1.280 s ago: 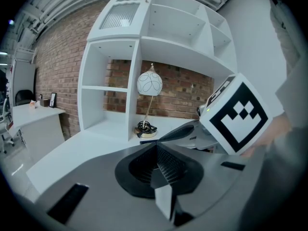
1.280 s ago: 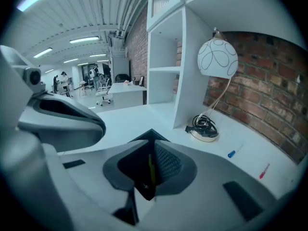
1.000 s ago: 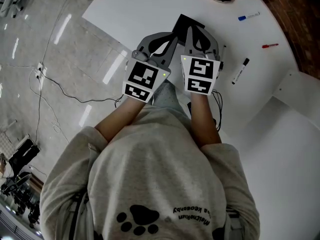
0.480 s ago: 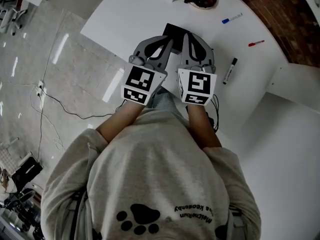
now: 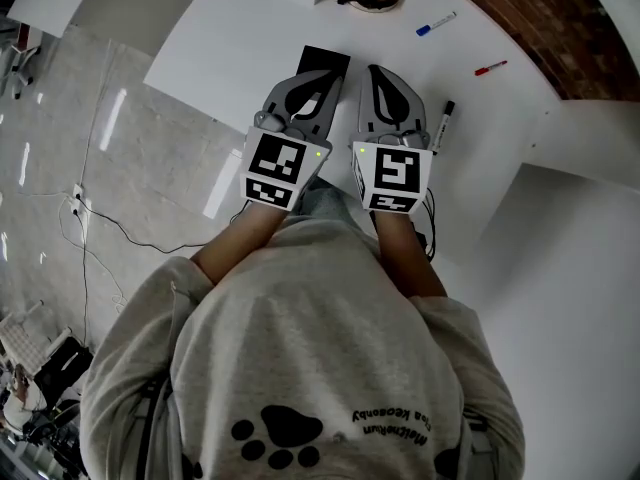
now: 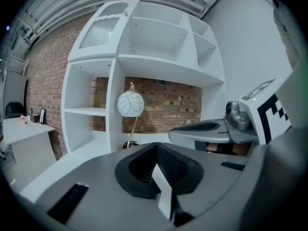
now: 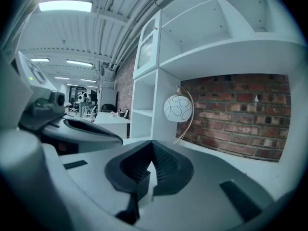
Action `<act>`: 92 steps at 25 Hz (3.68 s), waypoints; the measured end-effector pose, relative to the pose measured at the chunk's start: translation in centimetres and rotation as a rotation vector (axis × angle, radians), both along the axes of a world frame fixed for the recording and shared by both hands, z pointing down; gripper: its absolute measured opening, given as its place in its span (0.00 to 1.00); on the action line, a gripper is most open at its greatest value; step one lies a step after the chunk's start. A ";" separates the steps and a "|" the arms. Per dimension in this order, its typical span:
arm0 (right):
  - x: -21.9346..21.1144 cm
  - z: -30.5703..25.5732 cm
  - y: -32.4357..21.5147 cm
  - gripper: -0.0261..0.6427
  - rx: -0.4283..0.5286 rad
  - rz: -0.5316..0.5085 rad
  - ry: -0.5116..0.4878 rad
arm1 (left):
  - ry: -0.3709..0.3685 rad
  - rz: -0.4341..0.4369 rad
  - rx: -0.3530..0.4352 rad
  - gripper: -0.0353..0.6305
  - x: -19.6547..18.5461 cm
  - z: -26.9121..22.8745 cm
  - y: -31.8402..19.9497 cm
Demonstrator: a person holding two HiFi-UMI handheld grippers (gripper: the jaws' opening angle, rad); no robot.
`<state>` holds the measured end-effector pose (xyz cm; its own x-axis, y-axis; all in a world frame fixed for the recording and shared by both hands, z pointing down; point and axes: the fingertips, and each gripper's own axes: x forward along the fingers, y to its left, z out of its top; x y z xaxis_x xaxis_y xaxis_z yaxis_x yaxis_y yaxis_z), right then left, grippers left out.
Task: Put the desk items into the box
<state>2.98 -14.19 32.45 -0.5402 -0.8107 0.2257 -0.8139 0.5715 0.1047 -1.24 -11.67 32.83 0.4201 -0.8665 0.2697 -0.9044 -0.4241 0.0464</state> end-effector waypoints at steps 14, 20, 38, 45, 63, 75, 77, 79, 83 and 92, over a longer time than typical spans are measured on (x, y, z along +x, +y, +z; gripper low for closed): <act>8.0 2.1 -0.3 0.06 -0.050 0.116 0.016 | 0.010 0.087 -0.023 0.06 6.5 1.9 -0.3; 9.8 3.6 -0.6 0.06 -0.101 0.130 0.040 | 0.010 0.118 -0.051 0.06 8.4 3.3 -0.4; 12.5 9.6 -1.8 0.06 -0.315 0.127 0.125 | 0.010 0.142 -0.129 0.06 10.6 7.4 -0.7; 13.1 13.3 -2.2 0.06 -0.443 0.096 0.197 | 0.022 0.144 -0.167 0.06 11.2 9.3 -1.1; 12.5 21.7 -2.0 0.07 -0.790 0.029 0.272 | 0.031 0.169 -0.242 0.06 11.3 12.3 -2.8; 12.6 24.3 -1.8 0.18 -0.919 0.025 0.326 | 0.034 0.171 -0.266 0.06 11.2 13.1 -3.1; 12.7 24.7 -1.7 0.18 -0.943 0.031 0.340 | 0.035 0.170 -0.269 0.06 11.1 13.1 -3.2; 12.8 24.9 -1.7 0.17 -0.952 0.033 0.352 | 0.040 0.171 -0.273 0.06 11.0 13.1 -3.1; 13.0 24.9 -2.0 0.11 -0.944 0.034 0.341 | 0.048 0.171 -0.288 0.06 10.8 13.4 -3.0; 12.7 23.8 -2.0 0.11 -0.929 0.061 0.276 | 0.053 0.200 -0.286 0.06 10.4 12.4 -2.8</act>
<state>15.64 -16.17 56.22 -0.3349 -0.2702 0.9027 -0.8596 0.4800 -0.1753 9.20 -14.47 45.25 0.5938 -0.6579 0.4632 -0.7979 -0.5558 0.2334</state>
